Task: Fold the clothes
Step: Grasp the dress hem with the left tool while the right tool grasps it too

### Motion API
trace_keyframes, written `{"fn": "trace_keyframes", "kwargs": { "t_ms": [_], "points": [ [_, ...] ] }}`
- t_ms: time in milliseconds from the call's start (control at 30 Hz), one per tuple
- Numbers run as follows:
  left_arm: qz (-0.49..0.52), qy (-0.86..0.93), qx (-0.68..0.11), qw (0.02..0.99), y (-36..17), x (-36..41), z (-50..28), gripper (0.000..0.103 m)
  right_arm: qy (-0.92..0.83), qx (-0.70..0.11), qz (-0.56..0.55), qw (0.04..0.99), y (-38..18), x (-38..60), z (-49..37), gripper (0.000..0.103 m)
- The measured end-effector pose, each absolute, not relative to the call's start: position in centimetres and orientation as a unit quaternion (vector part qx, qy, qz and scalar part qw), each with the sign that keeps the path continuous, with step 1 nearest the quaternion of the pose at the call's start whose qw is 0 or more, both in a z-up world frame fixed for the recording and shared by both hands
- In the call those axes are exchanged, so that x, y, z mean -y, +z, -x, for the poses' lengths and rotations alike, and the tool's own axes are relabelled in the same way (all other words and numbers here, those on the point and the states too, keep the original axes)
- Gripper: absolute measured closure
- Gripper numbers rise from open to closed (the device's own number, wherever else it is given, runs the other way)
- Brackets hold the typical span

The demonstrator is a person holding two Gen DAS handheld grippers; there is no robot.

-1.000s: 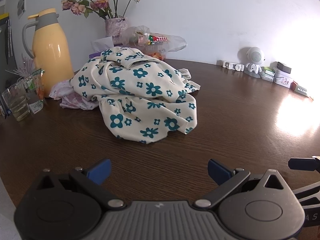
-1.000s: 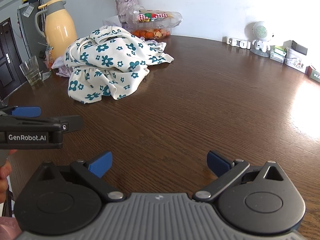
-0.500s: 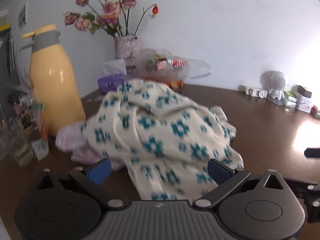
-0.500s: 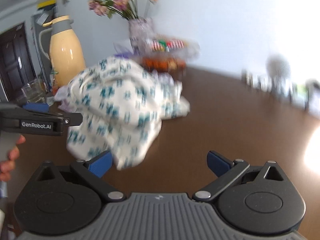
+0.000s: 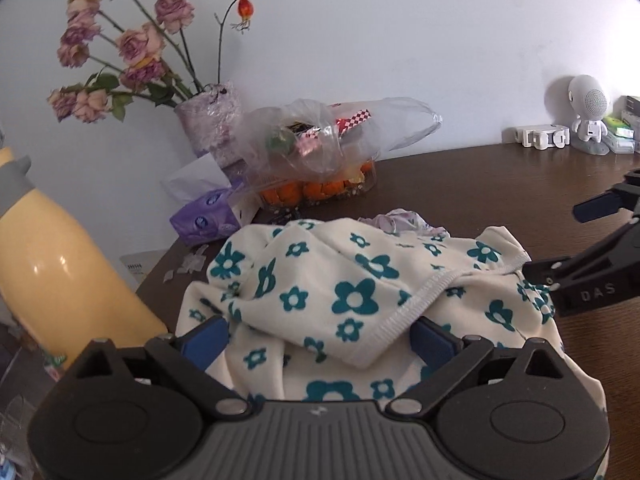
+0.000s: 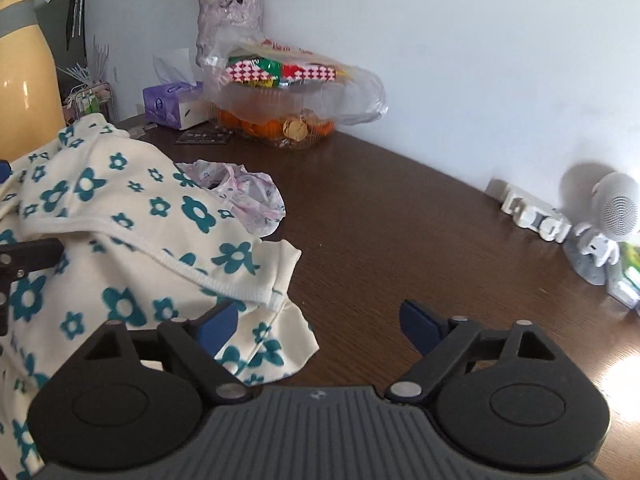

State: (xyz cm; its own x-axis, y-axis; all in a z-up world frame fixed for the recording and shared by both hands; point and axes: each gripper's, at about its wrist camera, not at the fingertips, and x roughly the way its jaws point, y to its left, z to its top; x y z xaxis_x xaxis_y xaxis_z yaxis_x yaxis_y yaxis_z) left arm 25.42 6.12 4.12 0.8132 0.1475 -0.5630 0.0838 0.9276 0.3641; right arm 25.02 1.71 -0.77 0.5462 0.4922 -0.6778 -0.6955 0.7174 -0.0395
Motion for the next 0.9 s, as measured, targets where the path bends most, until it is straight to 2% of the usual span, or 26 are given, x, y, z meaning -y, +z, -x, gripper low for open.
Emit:
{"fn": "trace_keyframes", "kwargs": {
  "t_ms": [133,200,300,467,533,567,700,800,900],
  "points": [
    [-0.223,0.017,-0.289,0.931,4.0,-5.4,-25.8,0.015,0.365,-0.337,0.142,0.857,-1.5,-2.5,-26.0,0.023],
    [-0.223,0.015,-0.289,0.931,4.0,-5.5,-26.0,0.026,0.373,-0.334,0.132,0.856,-1.6,-2.5,-25.8,0.025],
    [-0.214,0.017,-0.289,0.933,4.2,-6.1,-26.1,0.033,0.380,-0.326,0.117,0.858,-1.5,-1.8,-25.5,0.027],
    [-0.207,0.022,-0.285,0.936,4.5,-7.0,-26.1,0.034,0.387,-0.317,0.118,0.857,-1.6,-1.0,-25.0,0.027],
    [-0.203,0.021,-0.284,0.937,4.6,-7.1,-26.1,0.039,0.391,-0.314,0.121,0.856,-1.8,-1.2,-24.9,0.028],
    [-0.201,0.020,-0.283,0.937,4.6,-7.1,-26.1,0.045,0.391,-0.312,0.121,0.857,-1.9,-1.3,-24.9,0.029],
    [-0.191,0.014,-0.279,0.941,5.0,-7.1,-25.8,0.052,0.385,-0.299,0.096,0.868,-1.7,-1.2,-25.4,0.036],
    [-0.192,0.008,-0.268,0.944,5.5,-6.7,-25.5,0.051,0.381,-0.286,0.074,0.876,-1.2,-0.9,-25.8,0.046],
    [-0.190,0.001,-0.262,0.946,5.9,-6.2,-25.5,0.051,0.388,-0.291,0.063,0.872,-1.1,-1.1,-26.3,0.049]
  ]
}}
